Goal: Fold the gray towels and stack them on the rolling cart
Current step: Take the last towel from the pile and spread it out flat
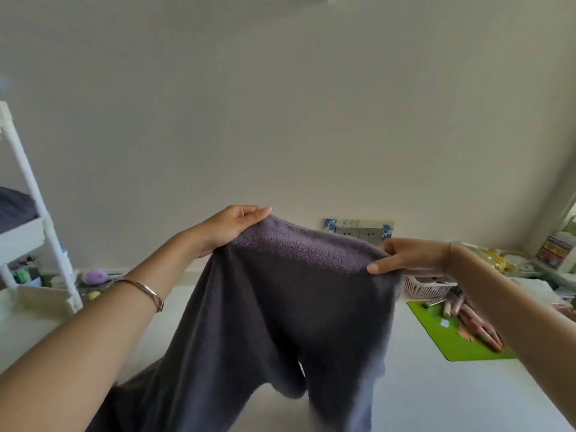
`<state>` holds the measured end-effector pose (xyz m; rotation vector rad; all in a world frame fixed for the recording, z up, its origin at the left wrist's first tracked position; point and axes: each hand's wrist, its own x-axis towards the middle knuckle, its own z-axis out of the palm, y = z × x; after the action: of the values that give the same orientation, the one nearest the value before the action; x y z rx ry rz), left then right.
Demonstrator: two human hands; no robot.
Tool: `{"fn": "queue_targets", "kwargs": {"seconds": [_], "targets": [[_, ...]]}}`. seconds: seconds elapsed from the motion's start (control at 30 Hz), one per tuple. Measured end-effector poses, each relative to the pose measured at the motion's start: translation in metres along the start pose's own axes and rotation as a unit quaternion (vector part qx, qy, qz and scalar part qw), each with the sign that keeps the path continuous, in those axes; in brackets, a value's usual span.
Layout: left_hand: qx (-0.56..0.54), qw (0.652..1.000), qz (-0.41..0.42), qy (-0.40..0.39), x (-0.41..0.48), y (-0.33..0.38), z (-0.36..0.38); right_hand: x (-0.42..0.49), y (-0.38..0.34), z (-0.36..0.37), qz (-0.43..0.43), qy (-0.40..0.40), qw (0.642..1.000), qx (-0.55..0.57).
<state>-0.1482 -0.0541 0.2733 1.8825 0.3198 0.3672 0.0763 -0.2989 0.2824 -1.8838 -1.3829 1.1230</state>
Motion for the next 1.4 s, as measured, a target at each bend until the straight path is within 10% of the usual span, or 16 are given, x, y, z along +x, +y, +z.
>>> {"fn": "queue_targets", "kwargs": {"seconds": [0.33,0.77,0.97,1.4], "targets": [[0.028,0.997,0.064,0.023,-0.030,0.078,-0.023,-0.035,-0.074,-0.034,-0.172,0.018,0.981,0.090],[0.136,0.973,-0.113,0.147,0.011,-0.144,0.025,0.080,0.074,0.036,0.069,0.081,0.993,0.052],[0.328,0.911,-0.157,0.196,0.027,-0.198,0.053,0.101,0.139,0.053,0.112,0.192,0.965,0.138],[0.337,0.925,-0.133,-0.115,0.081,-0.234,0.231,0.064,0.271,0.102,0.337,0.206,0.907,0.145]]}}
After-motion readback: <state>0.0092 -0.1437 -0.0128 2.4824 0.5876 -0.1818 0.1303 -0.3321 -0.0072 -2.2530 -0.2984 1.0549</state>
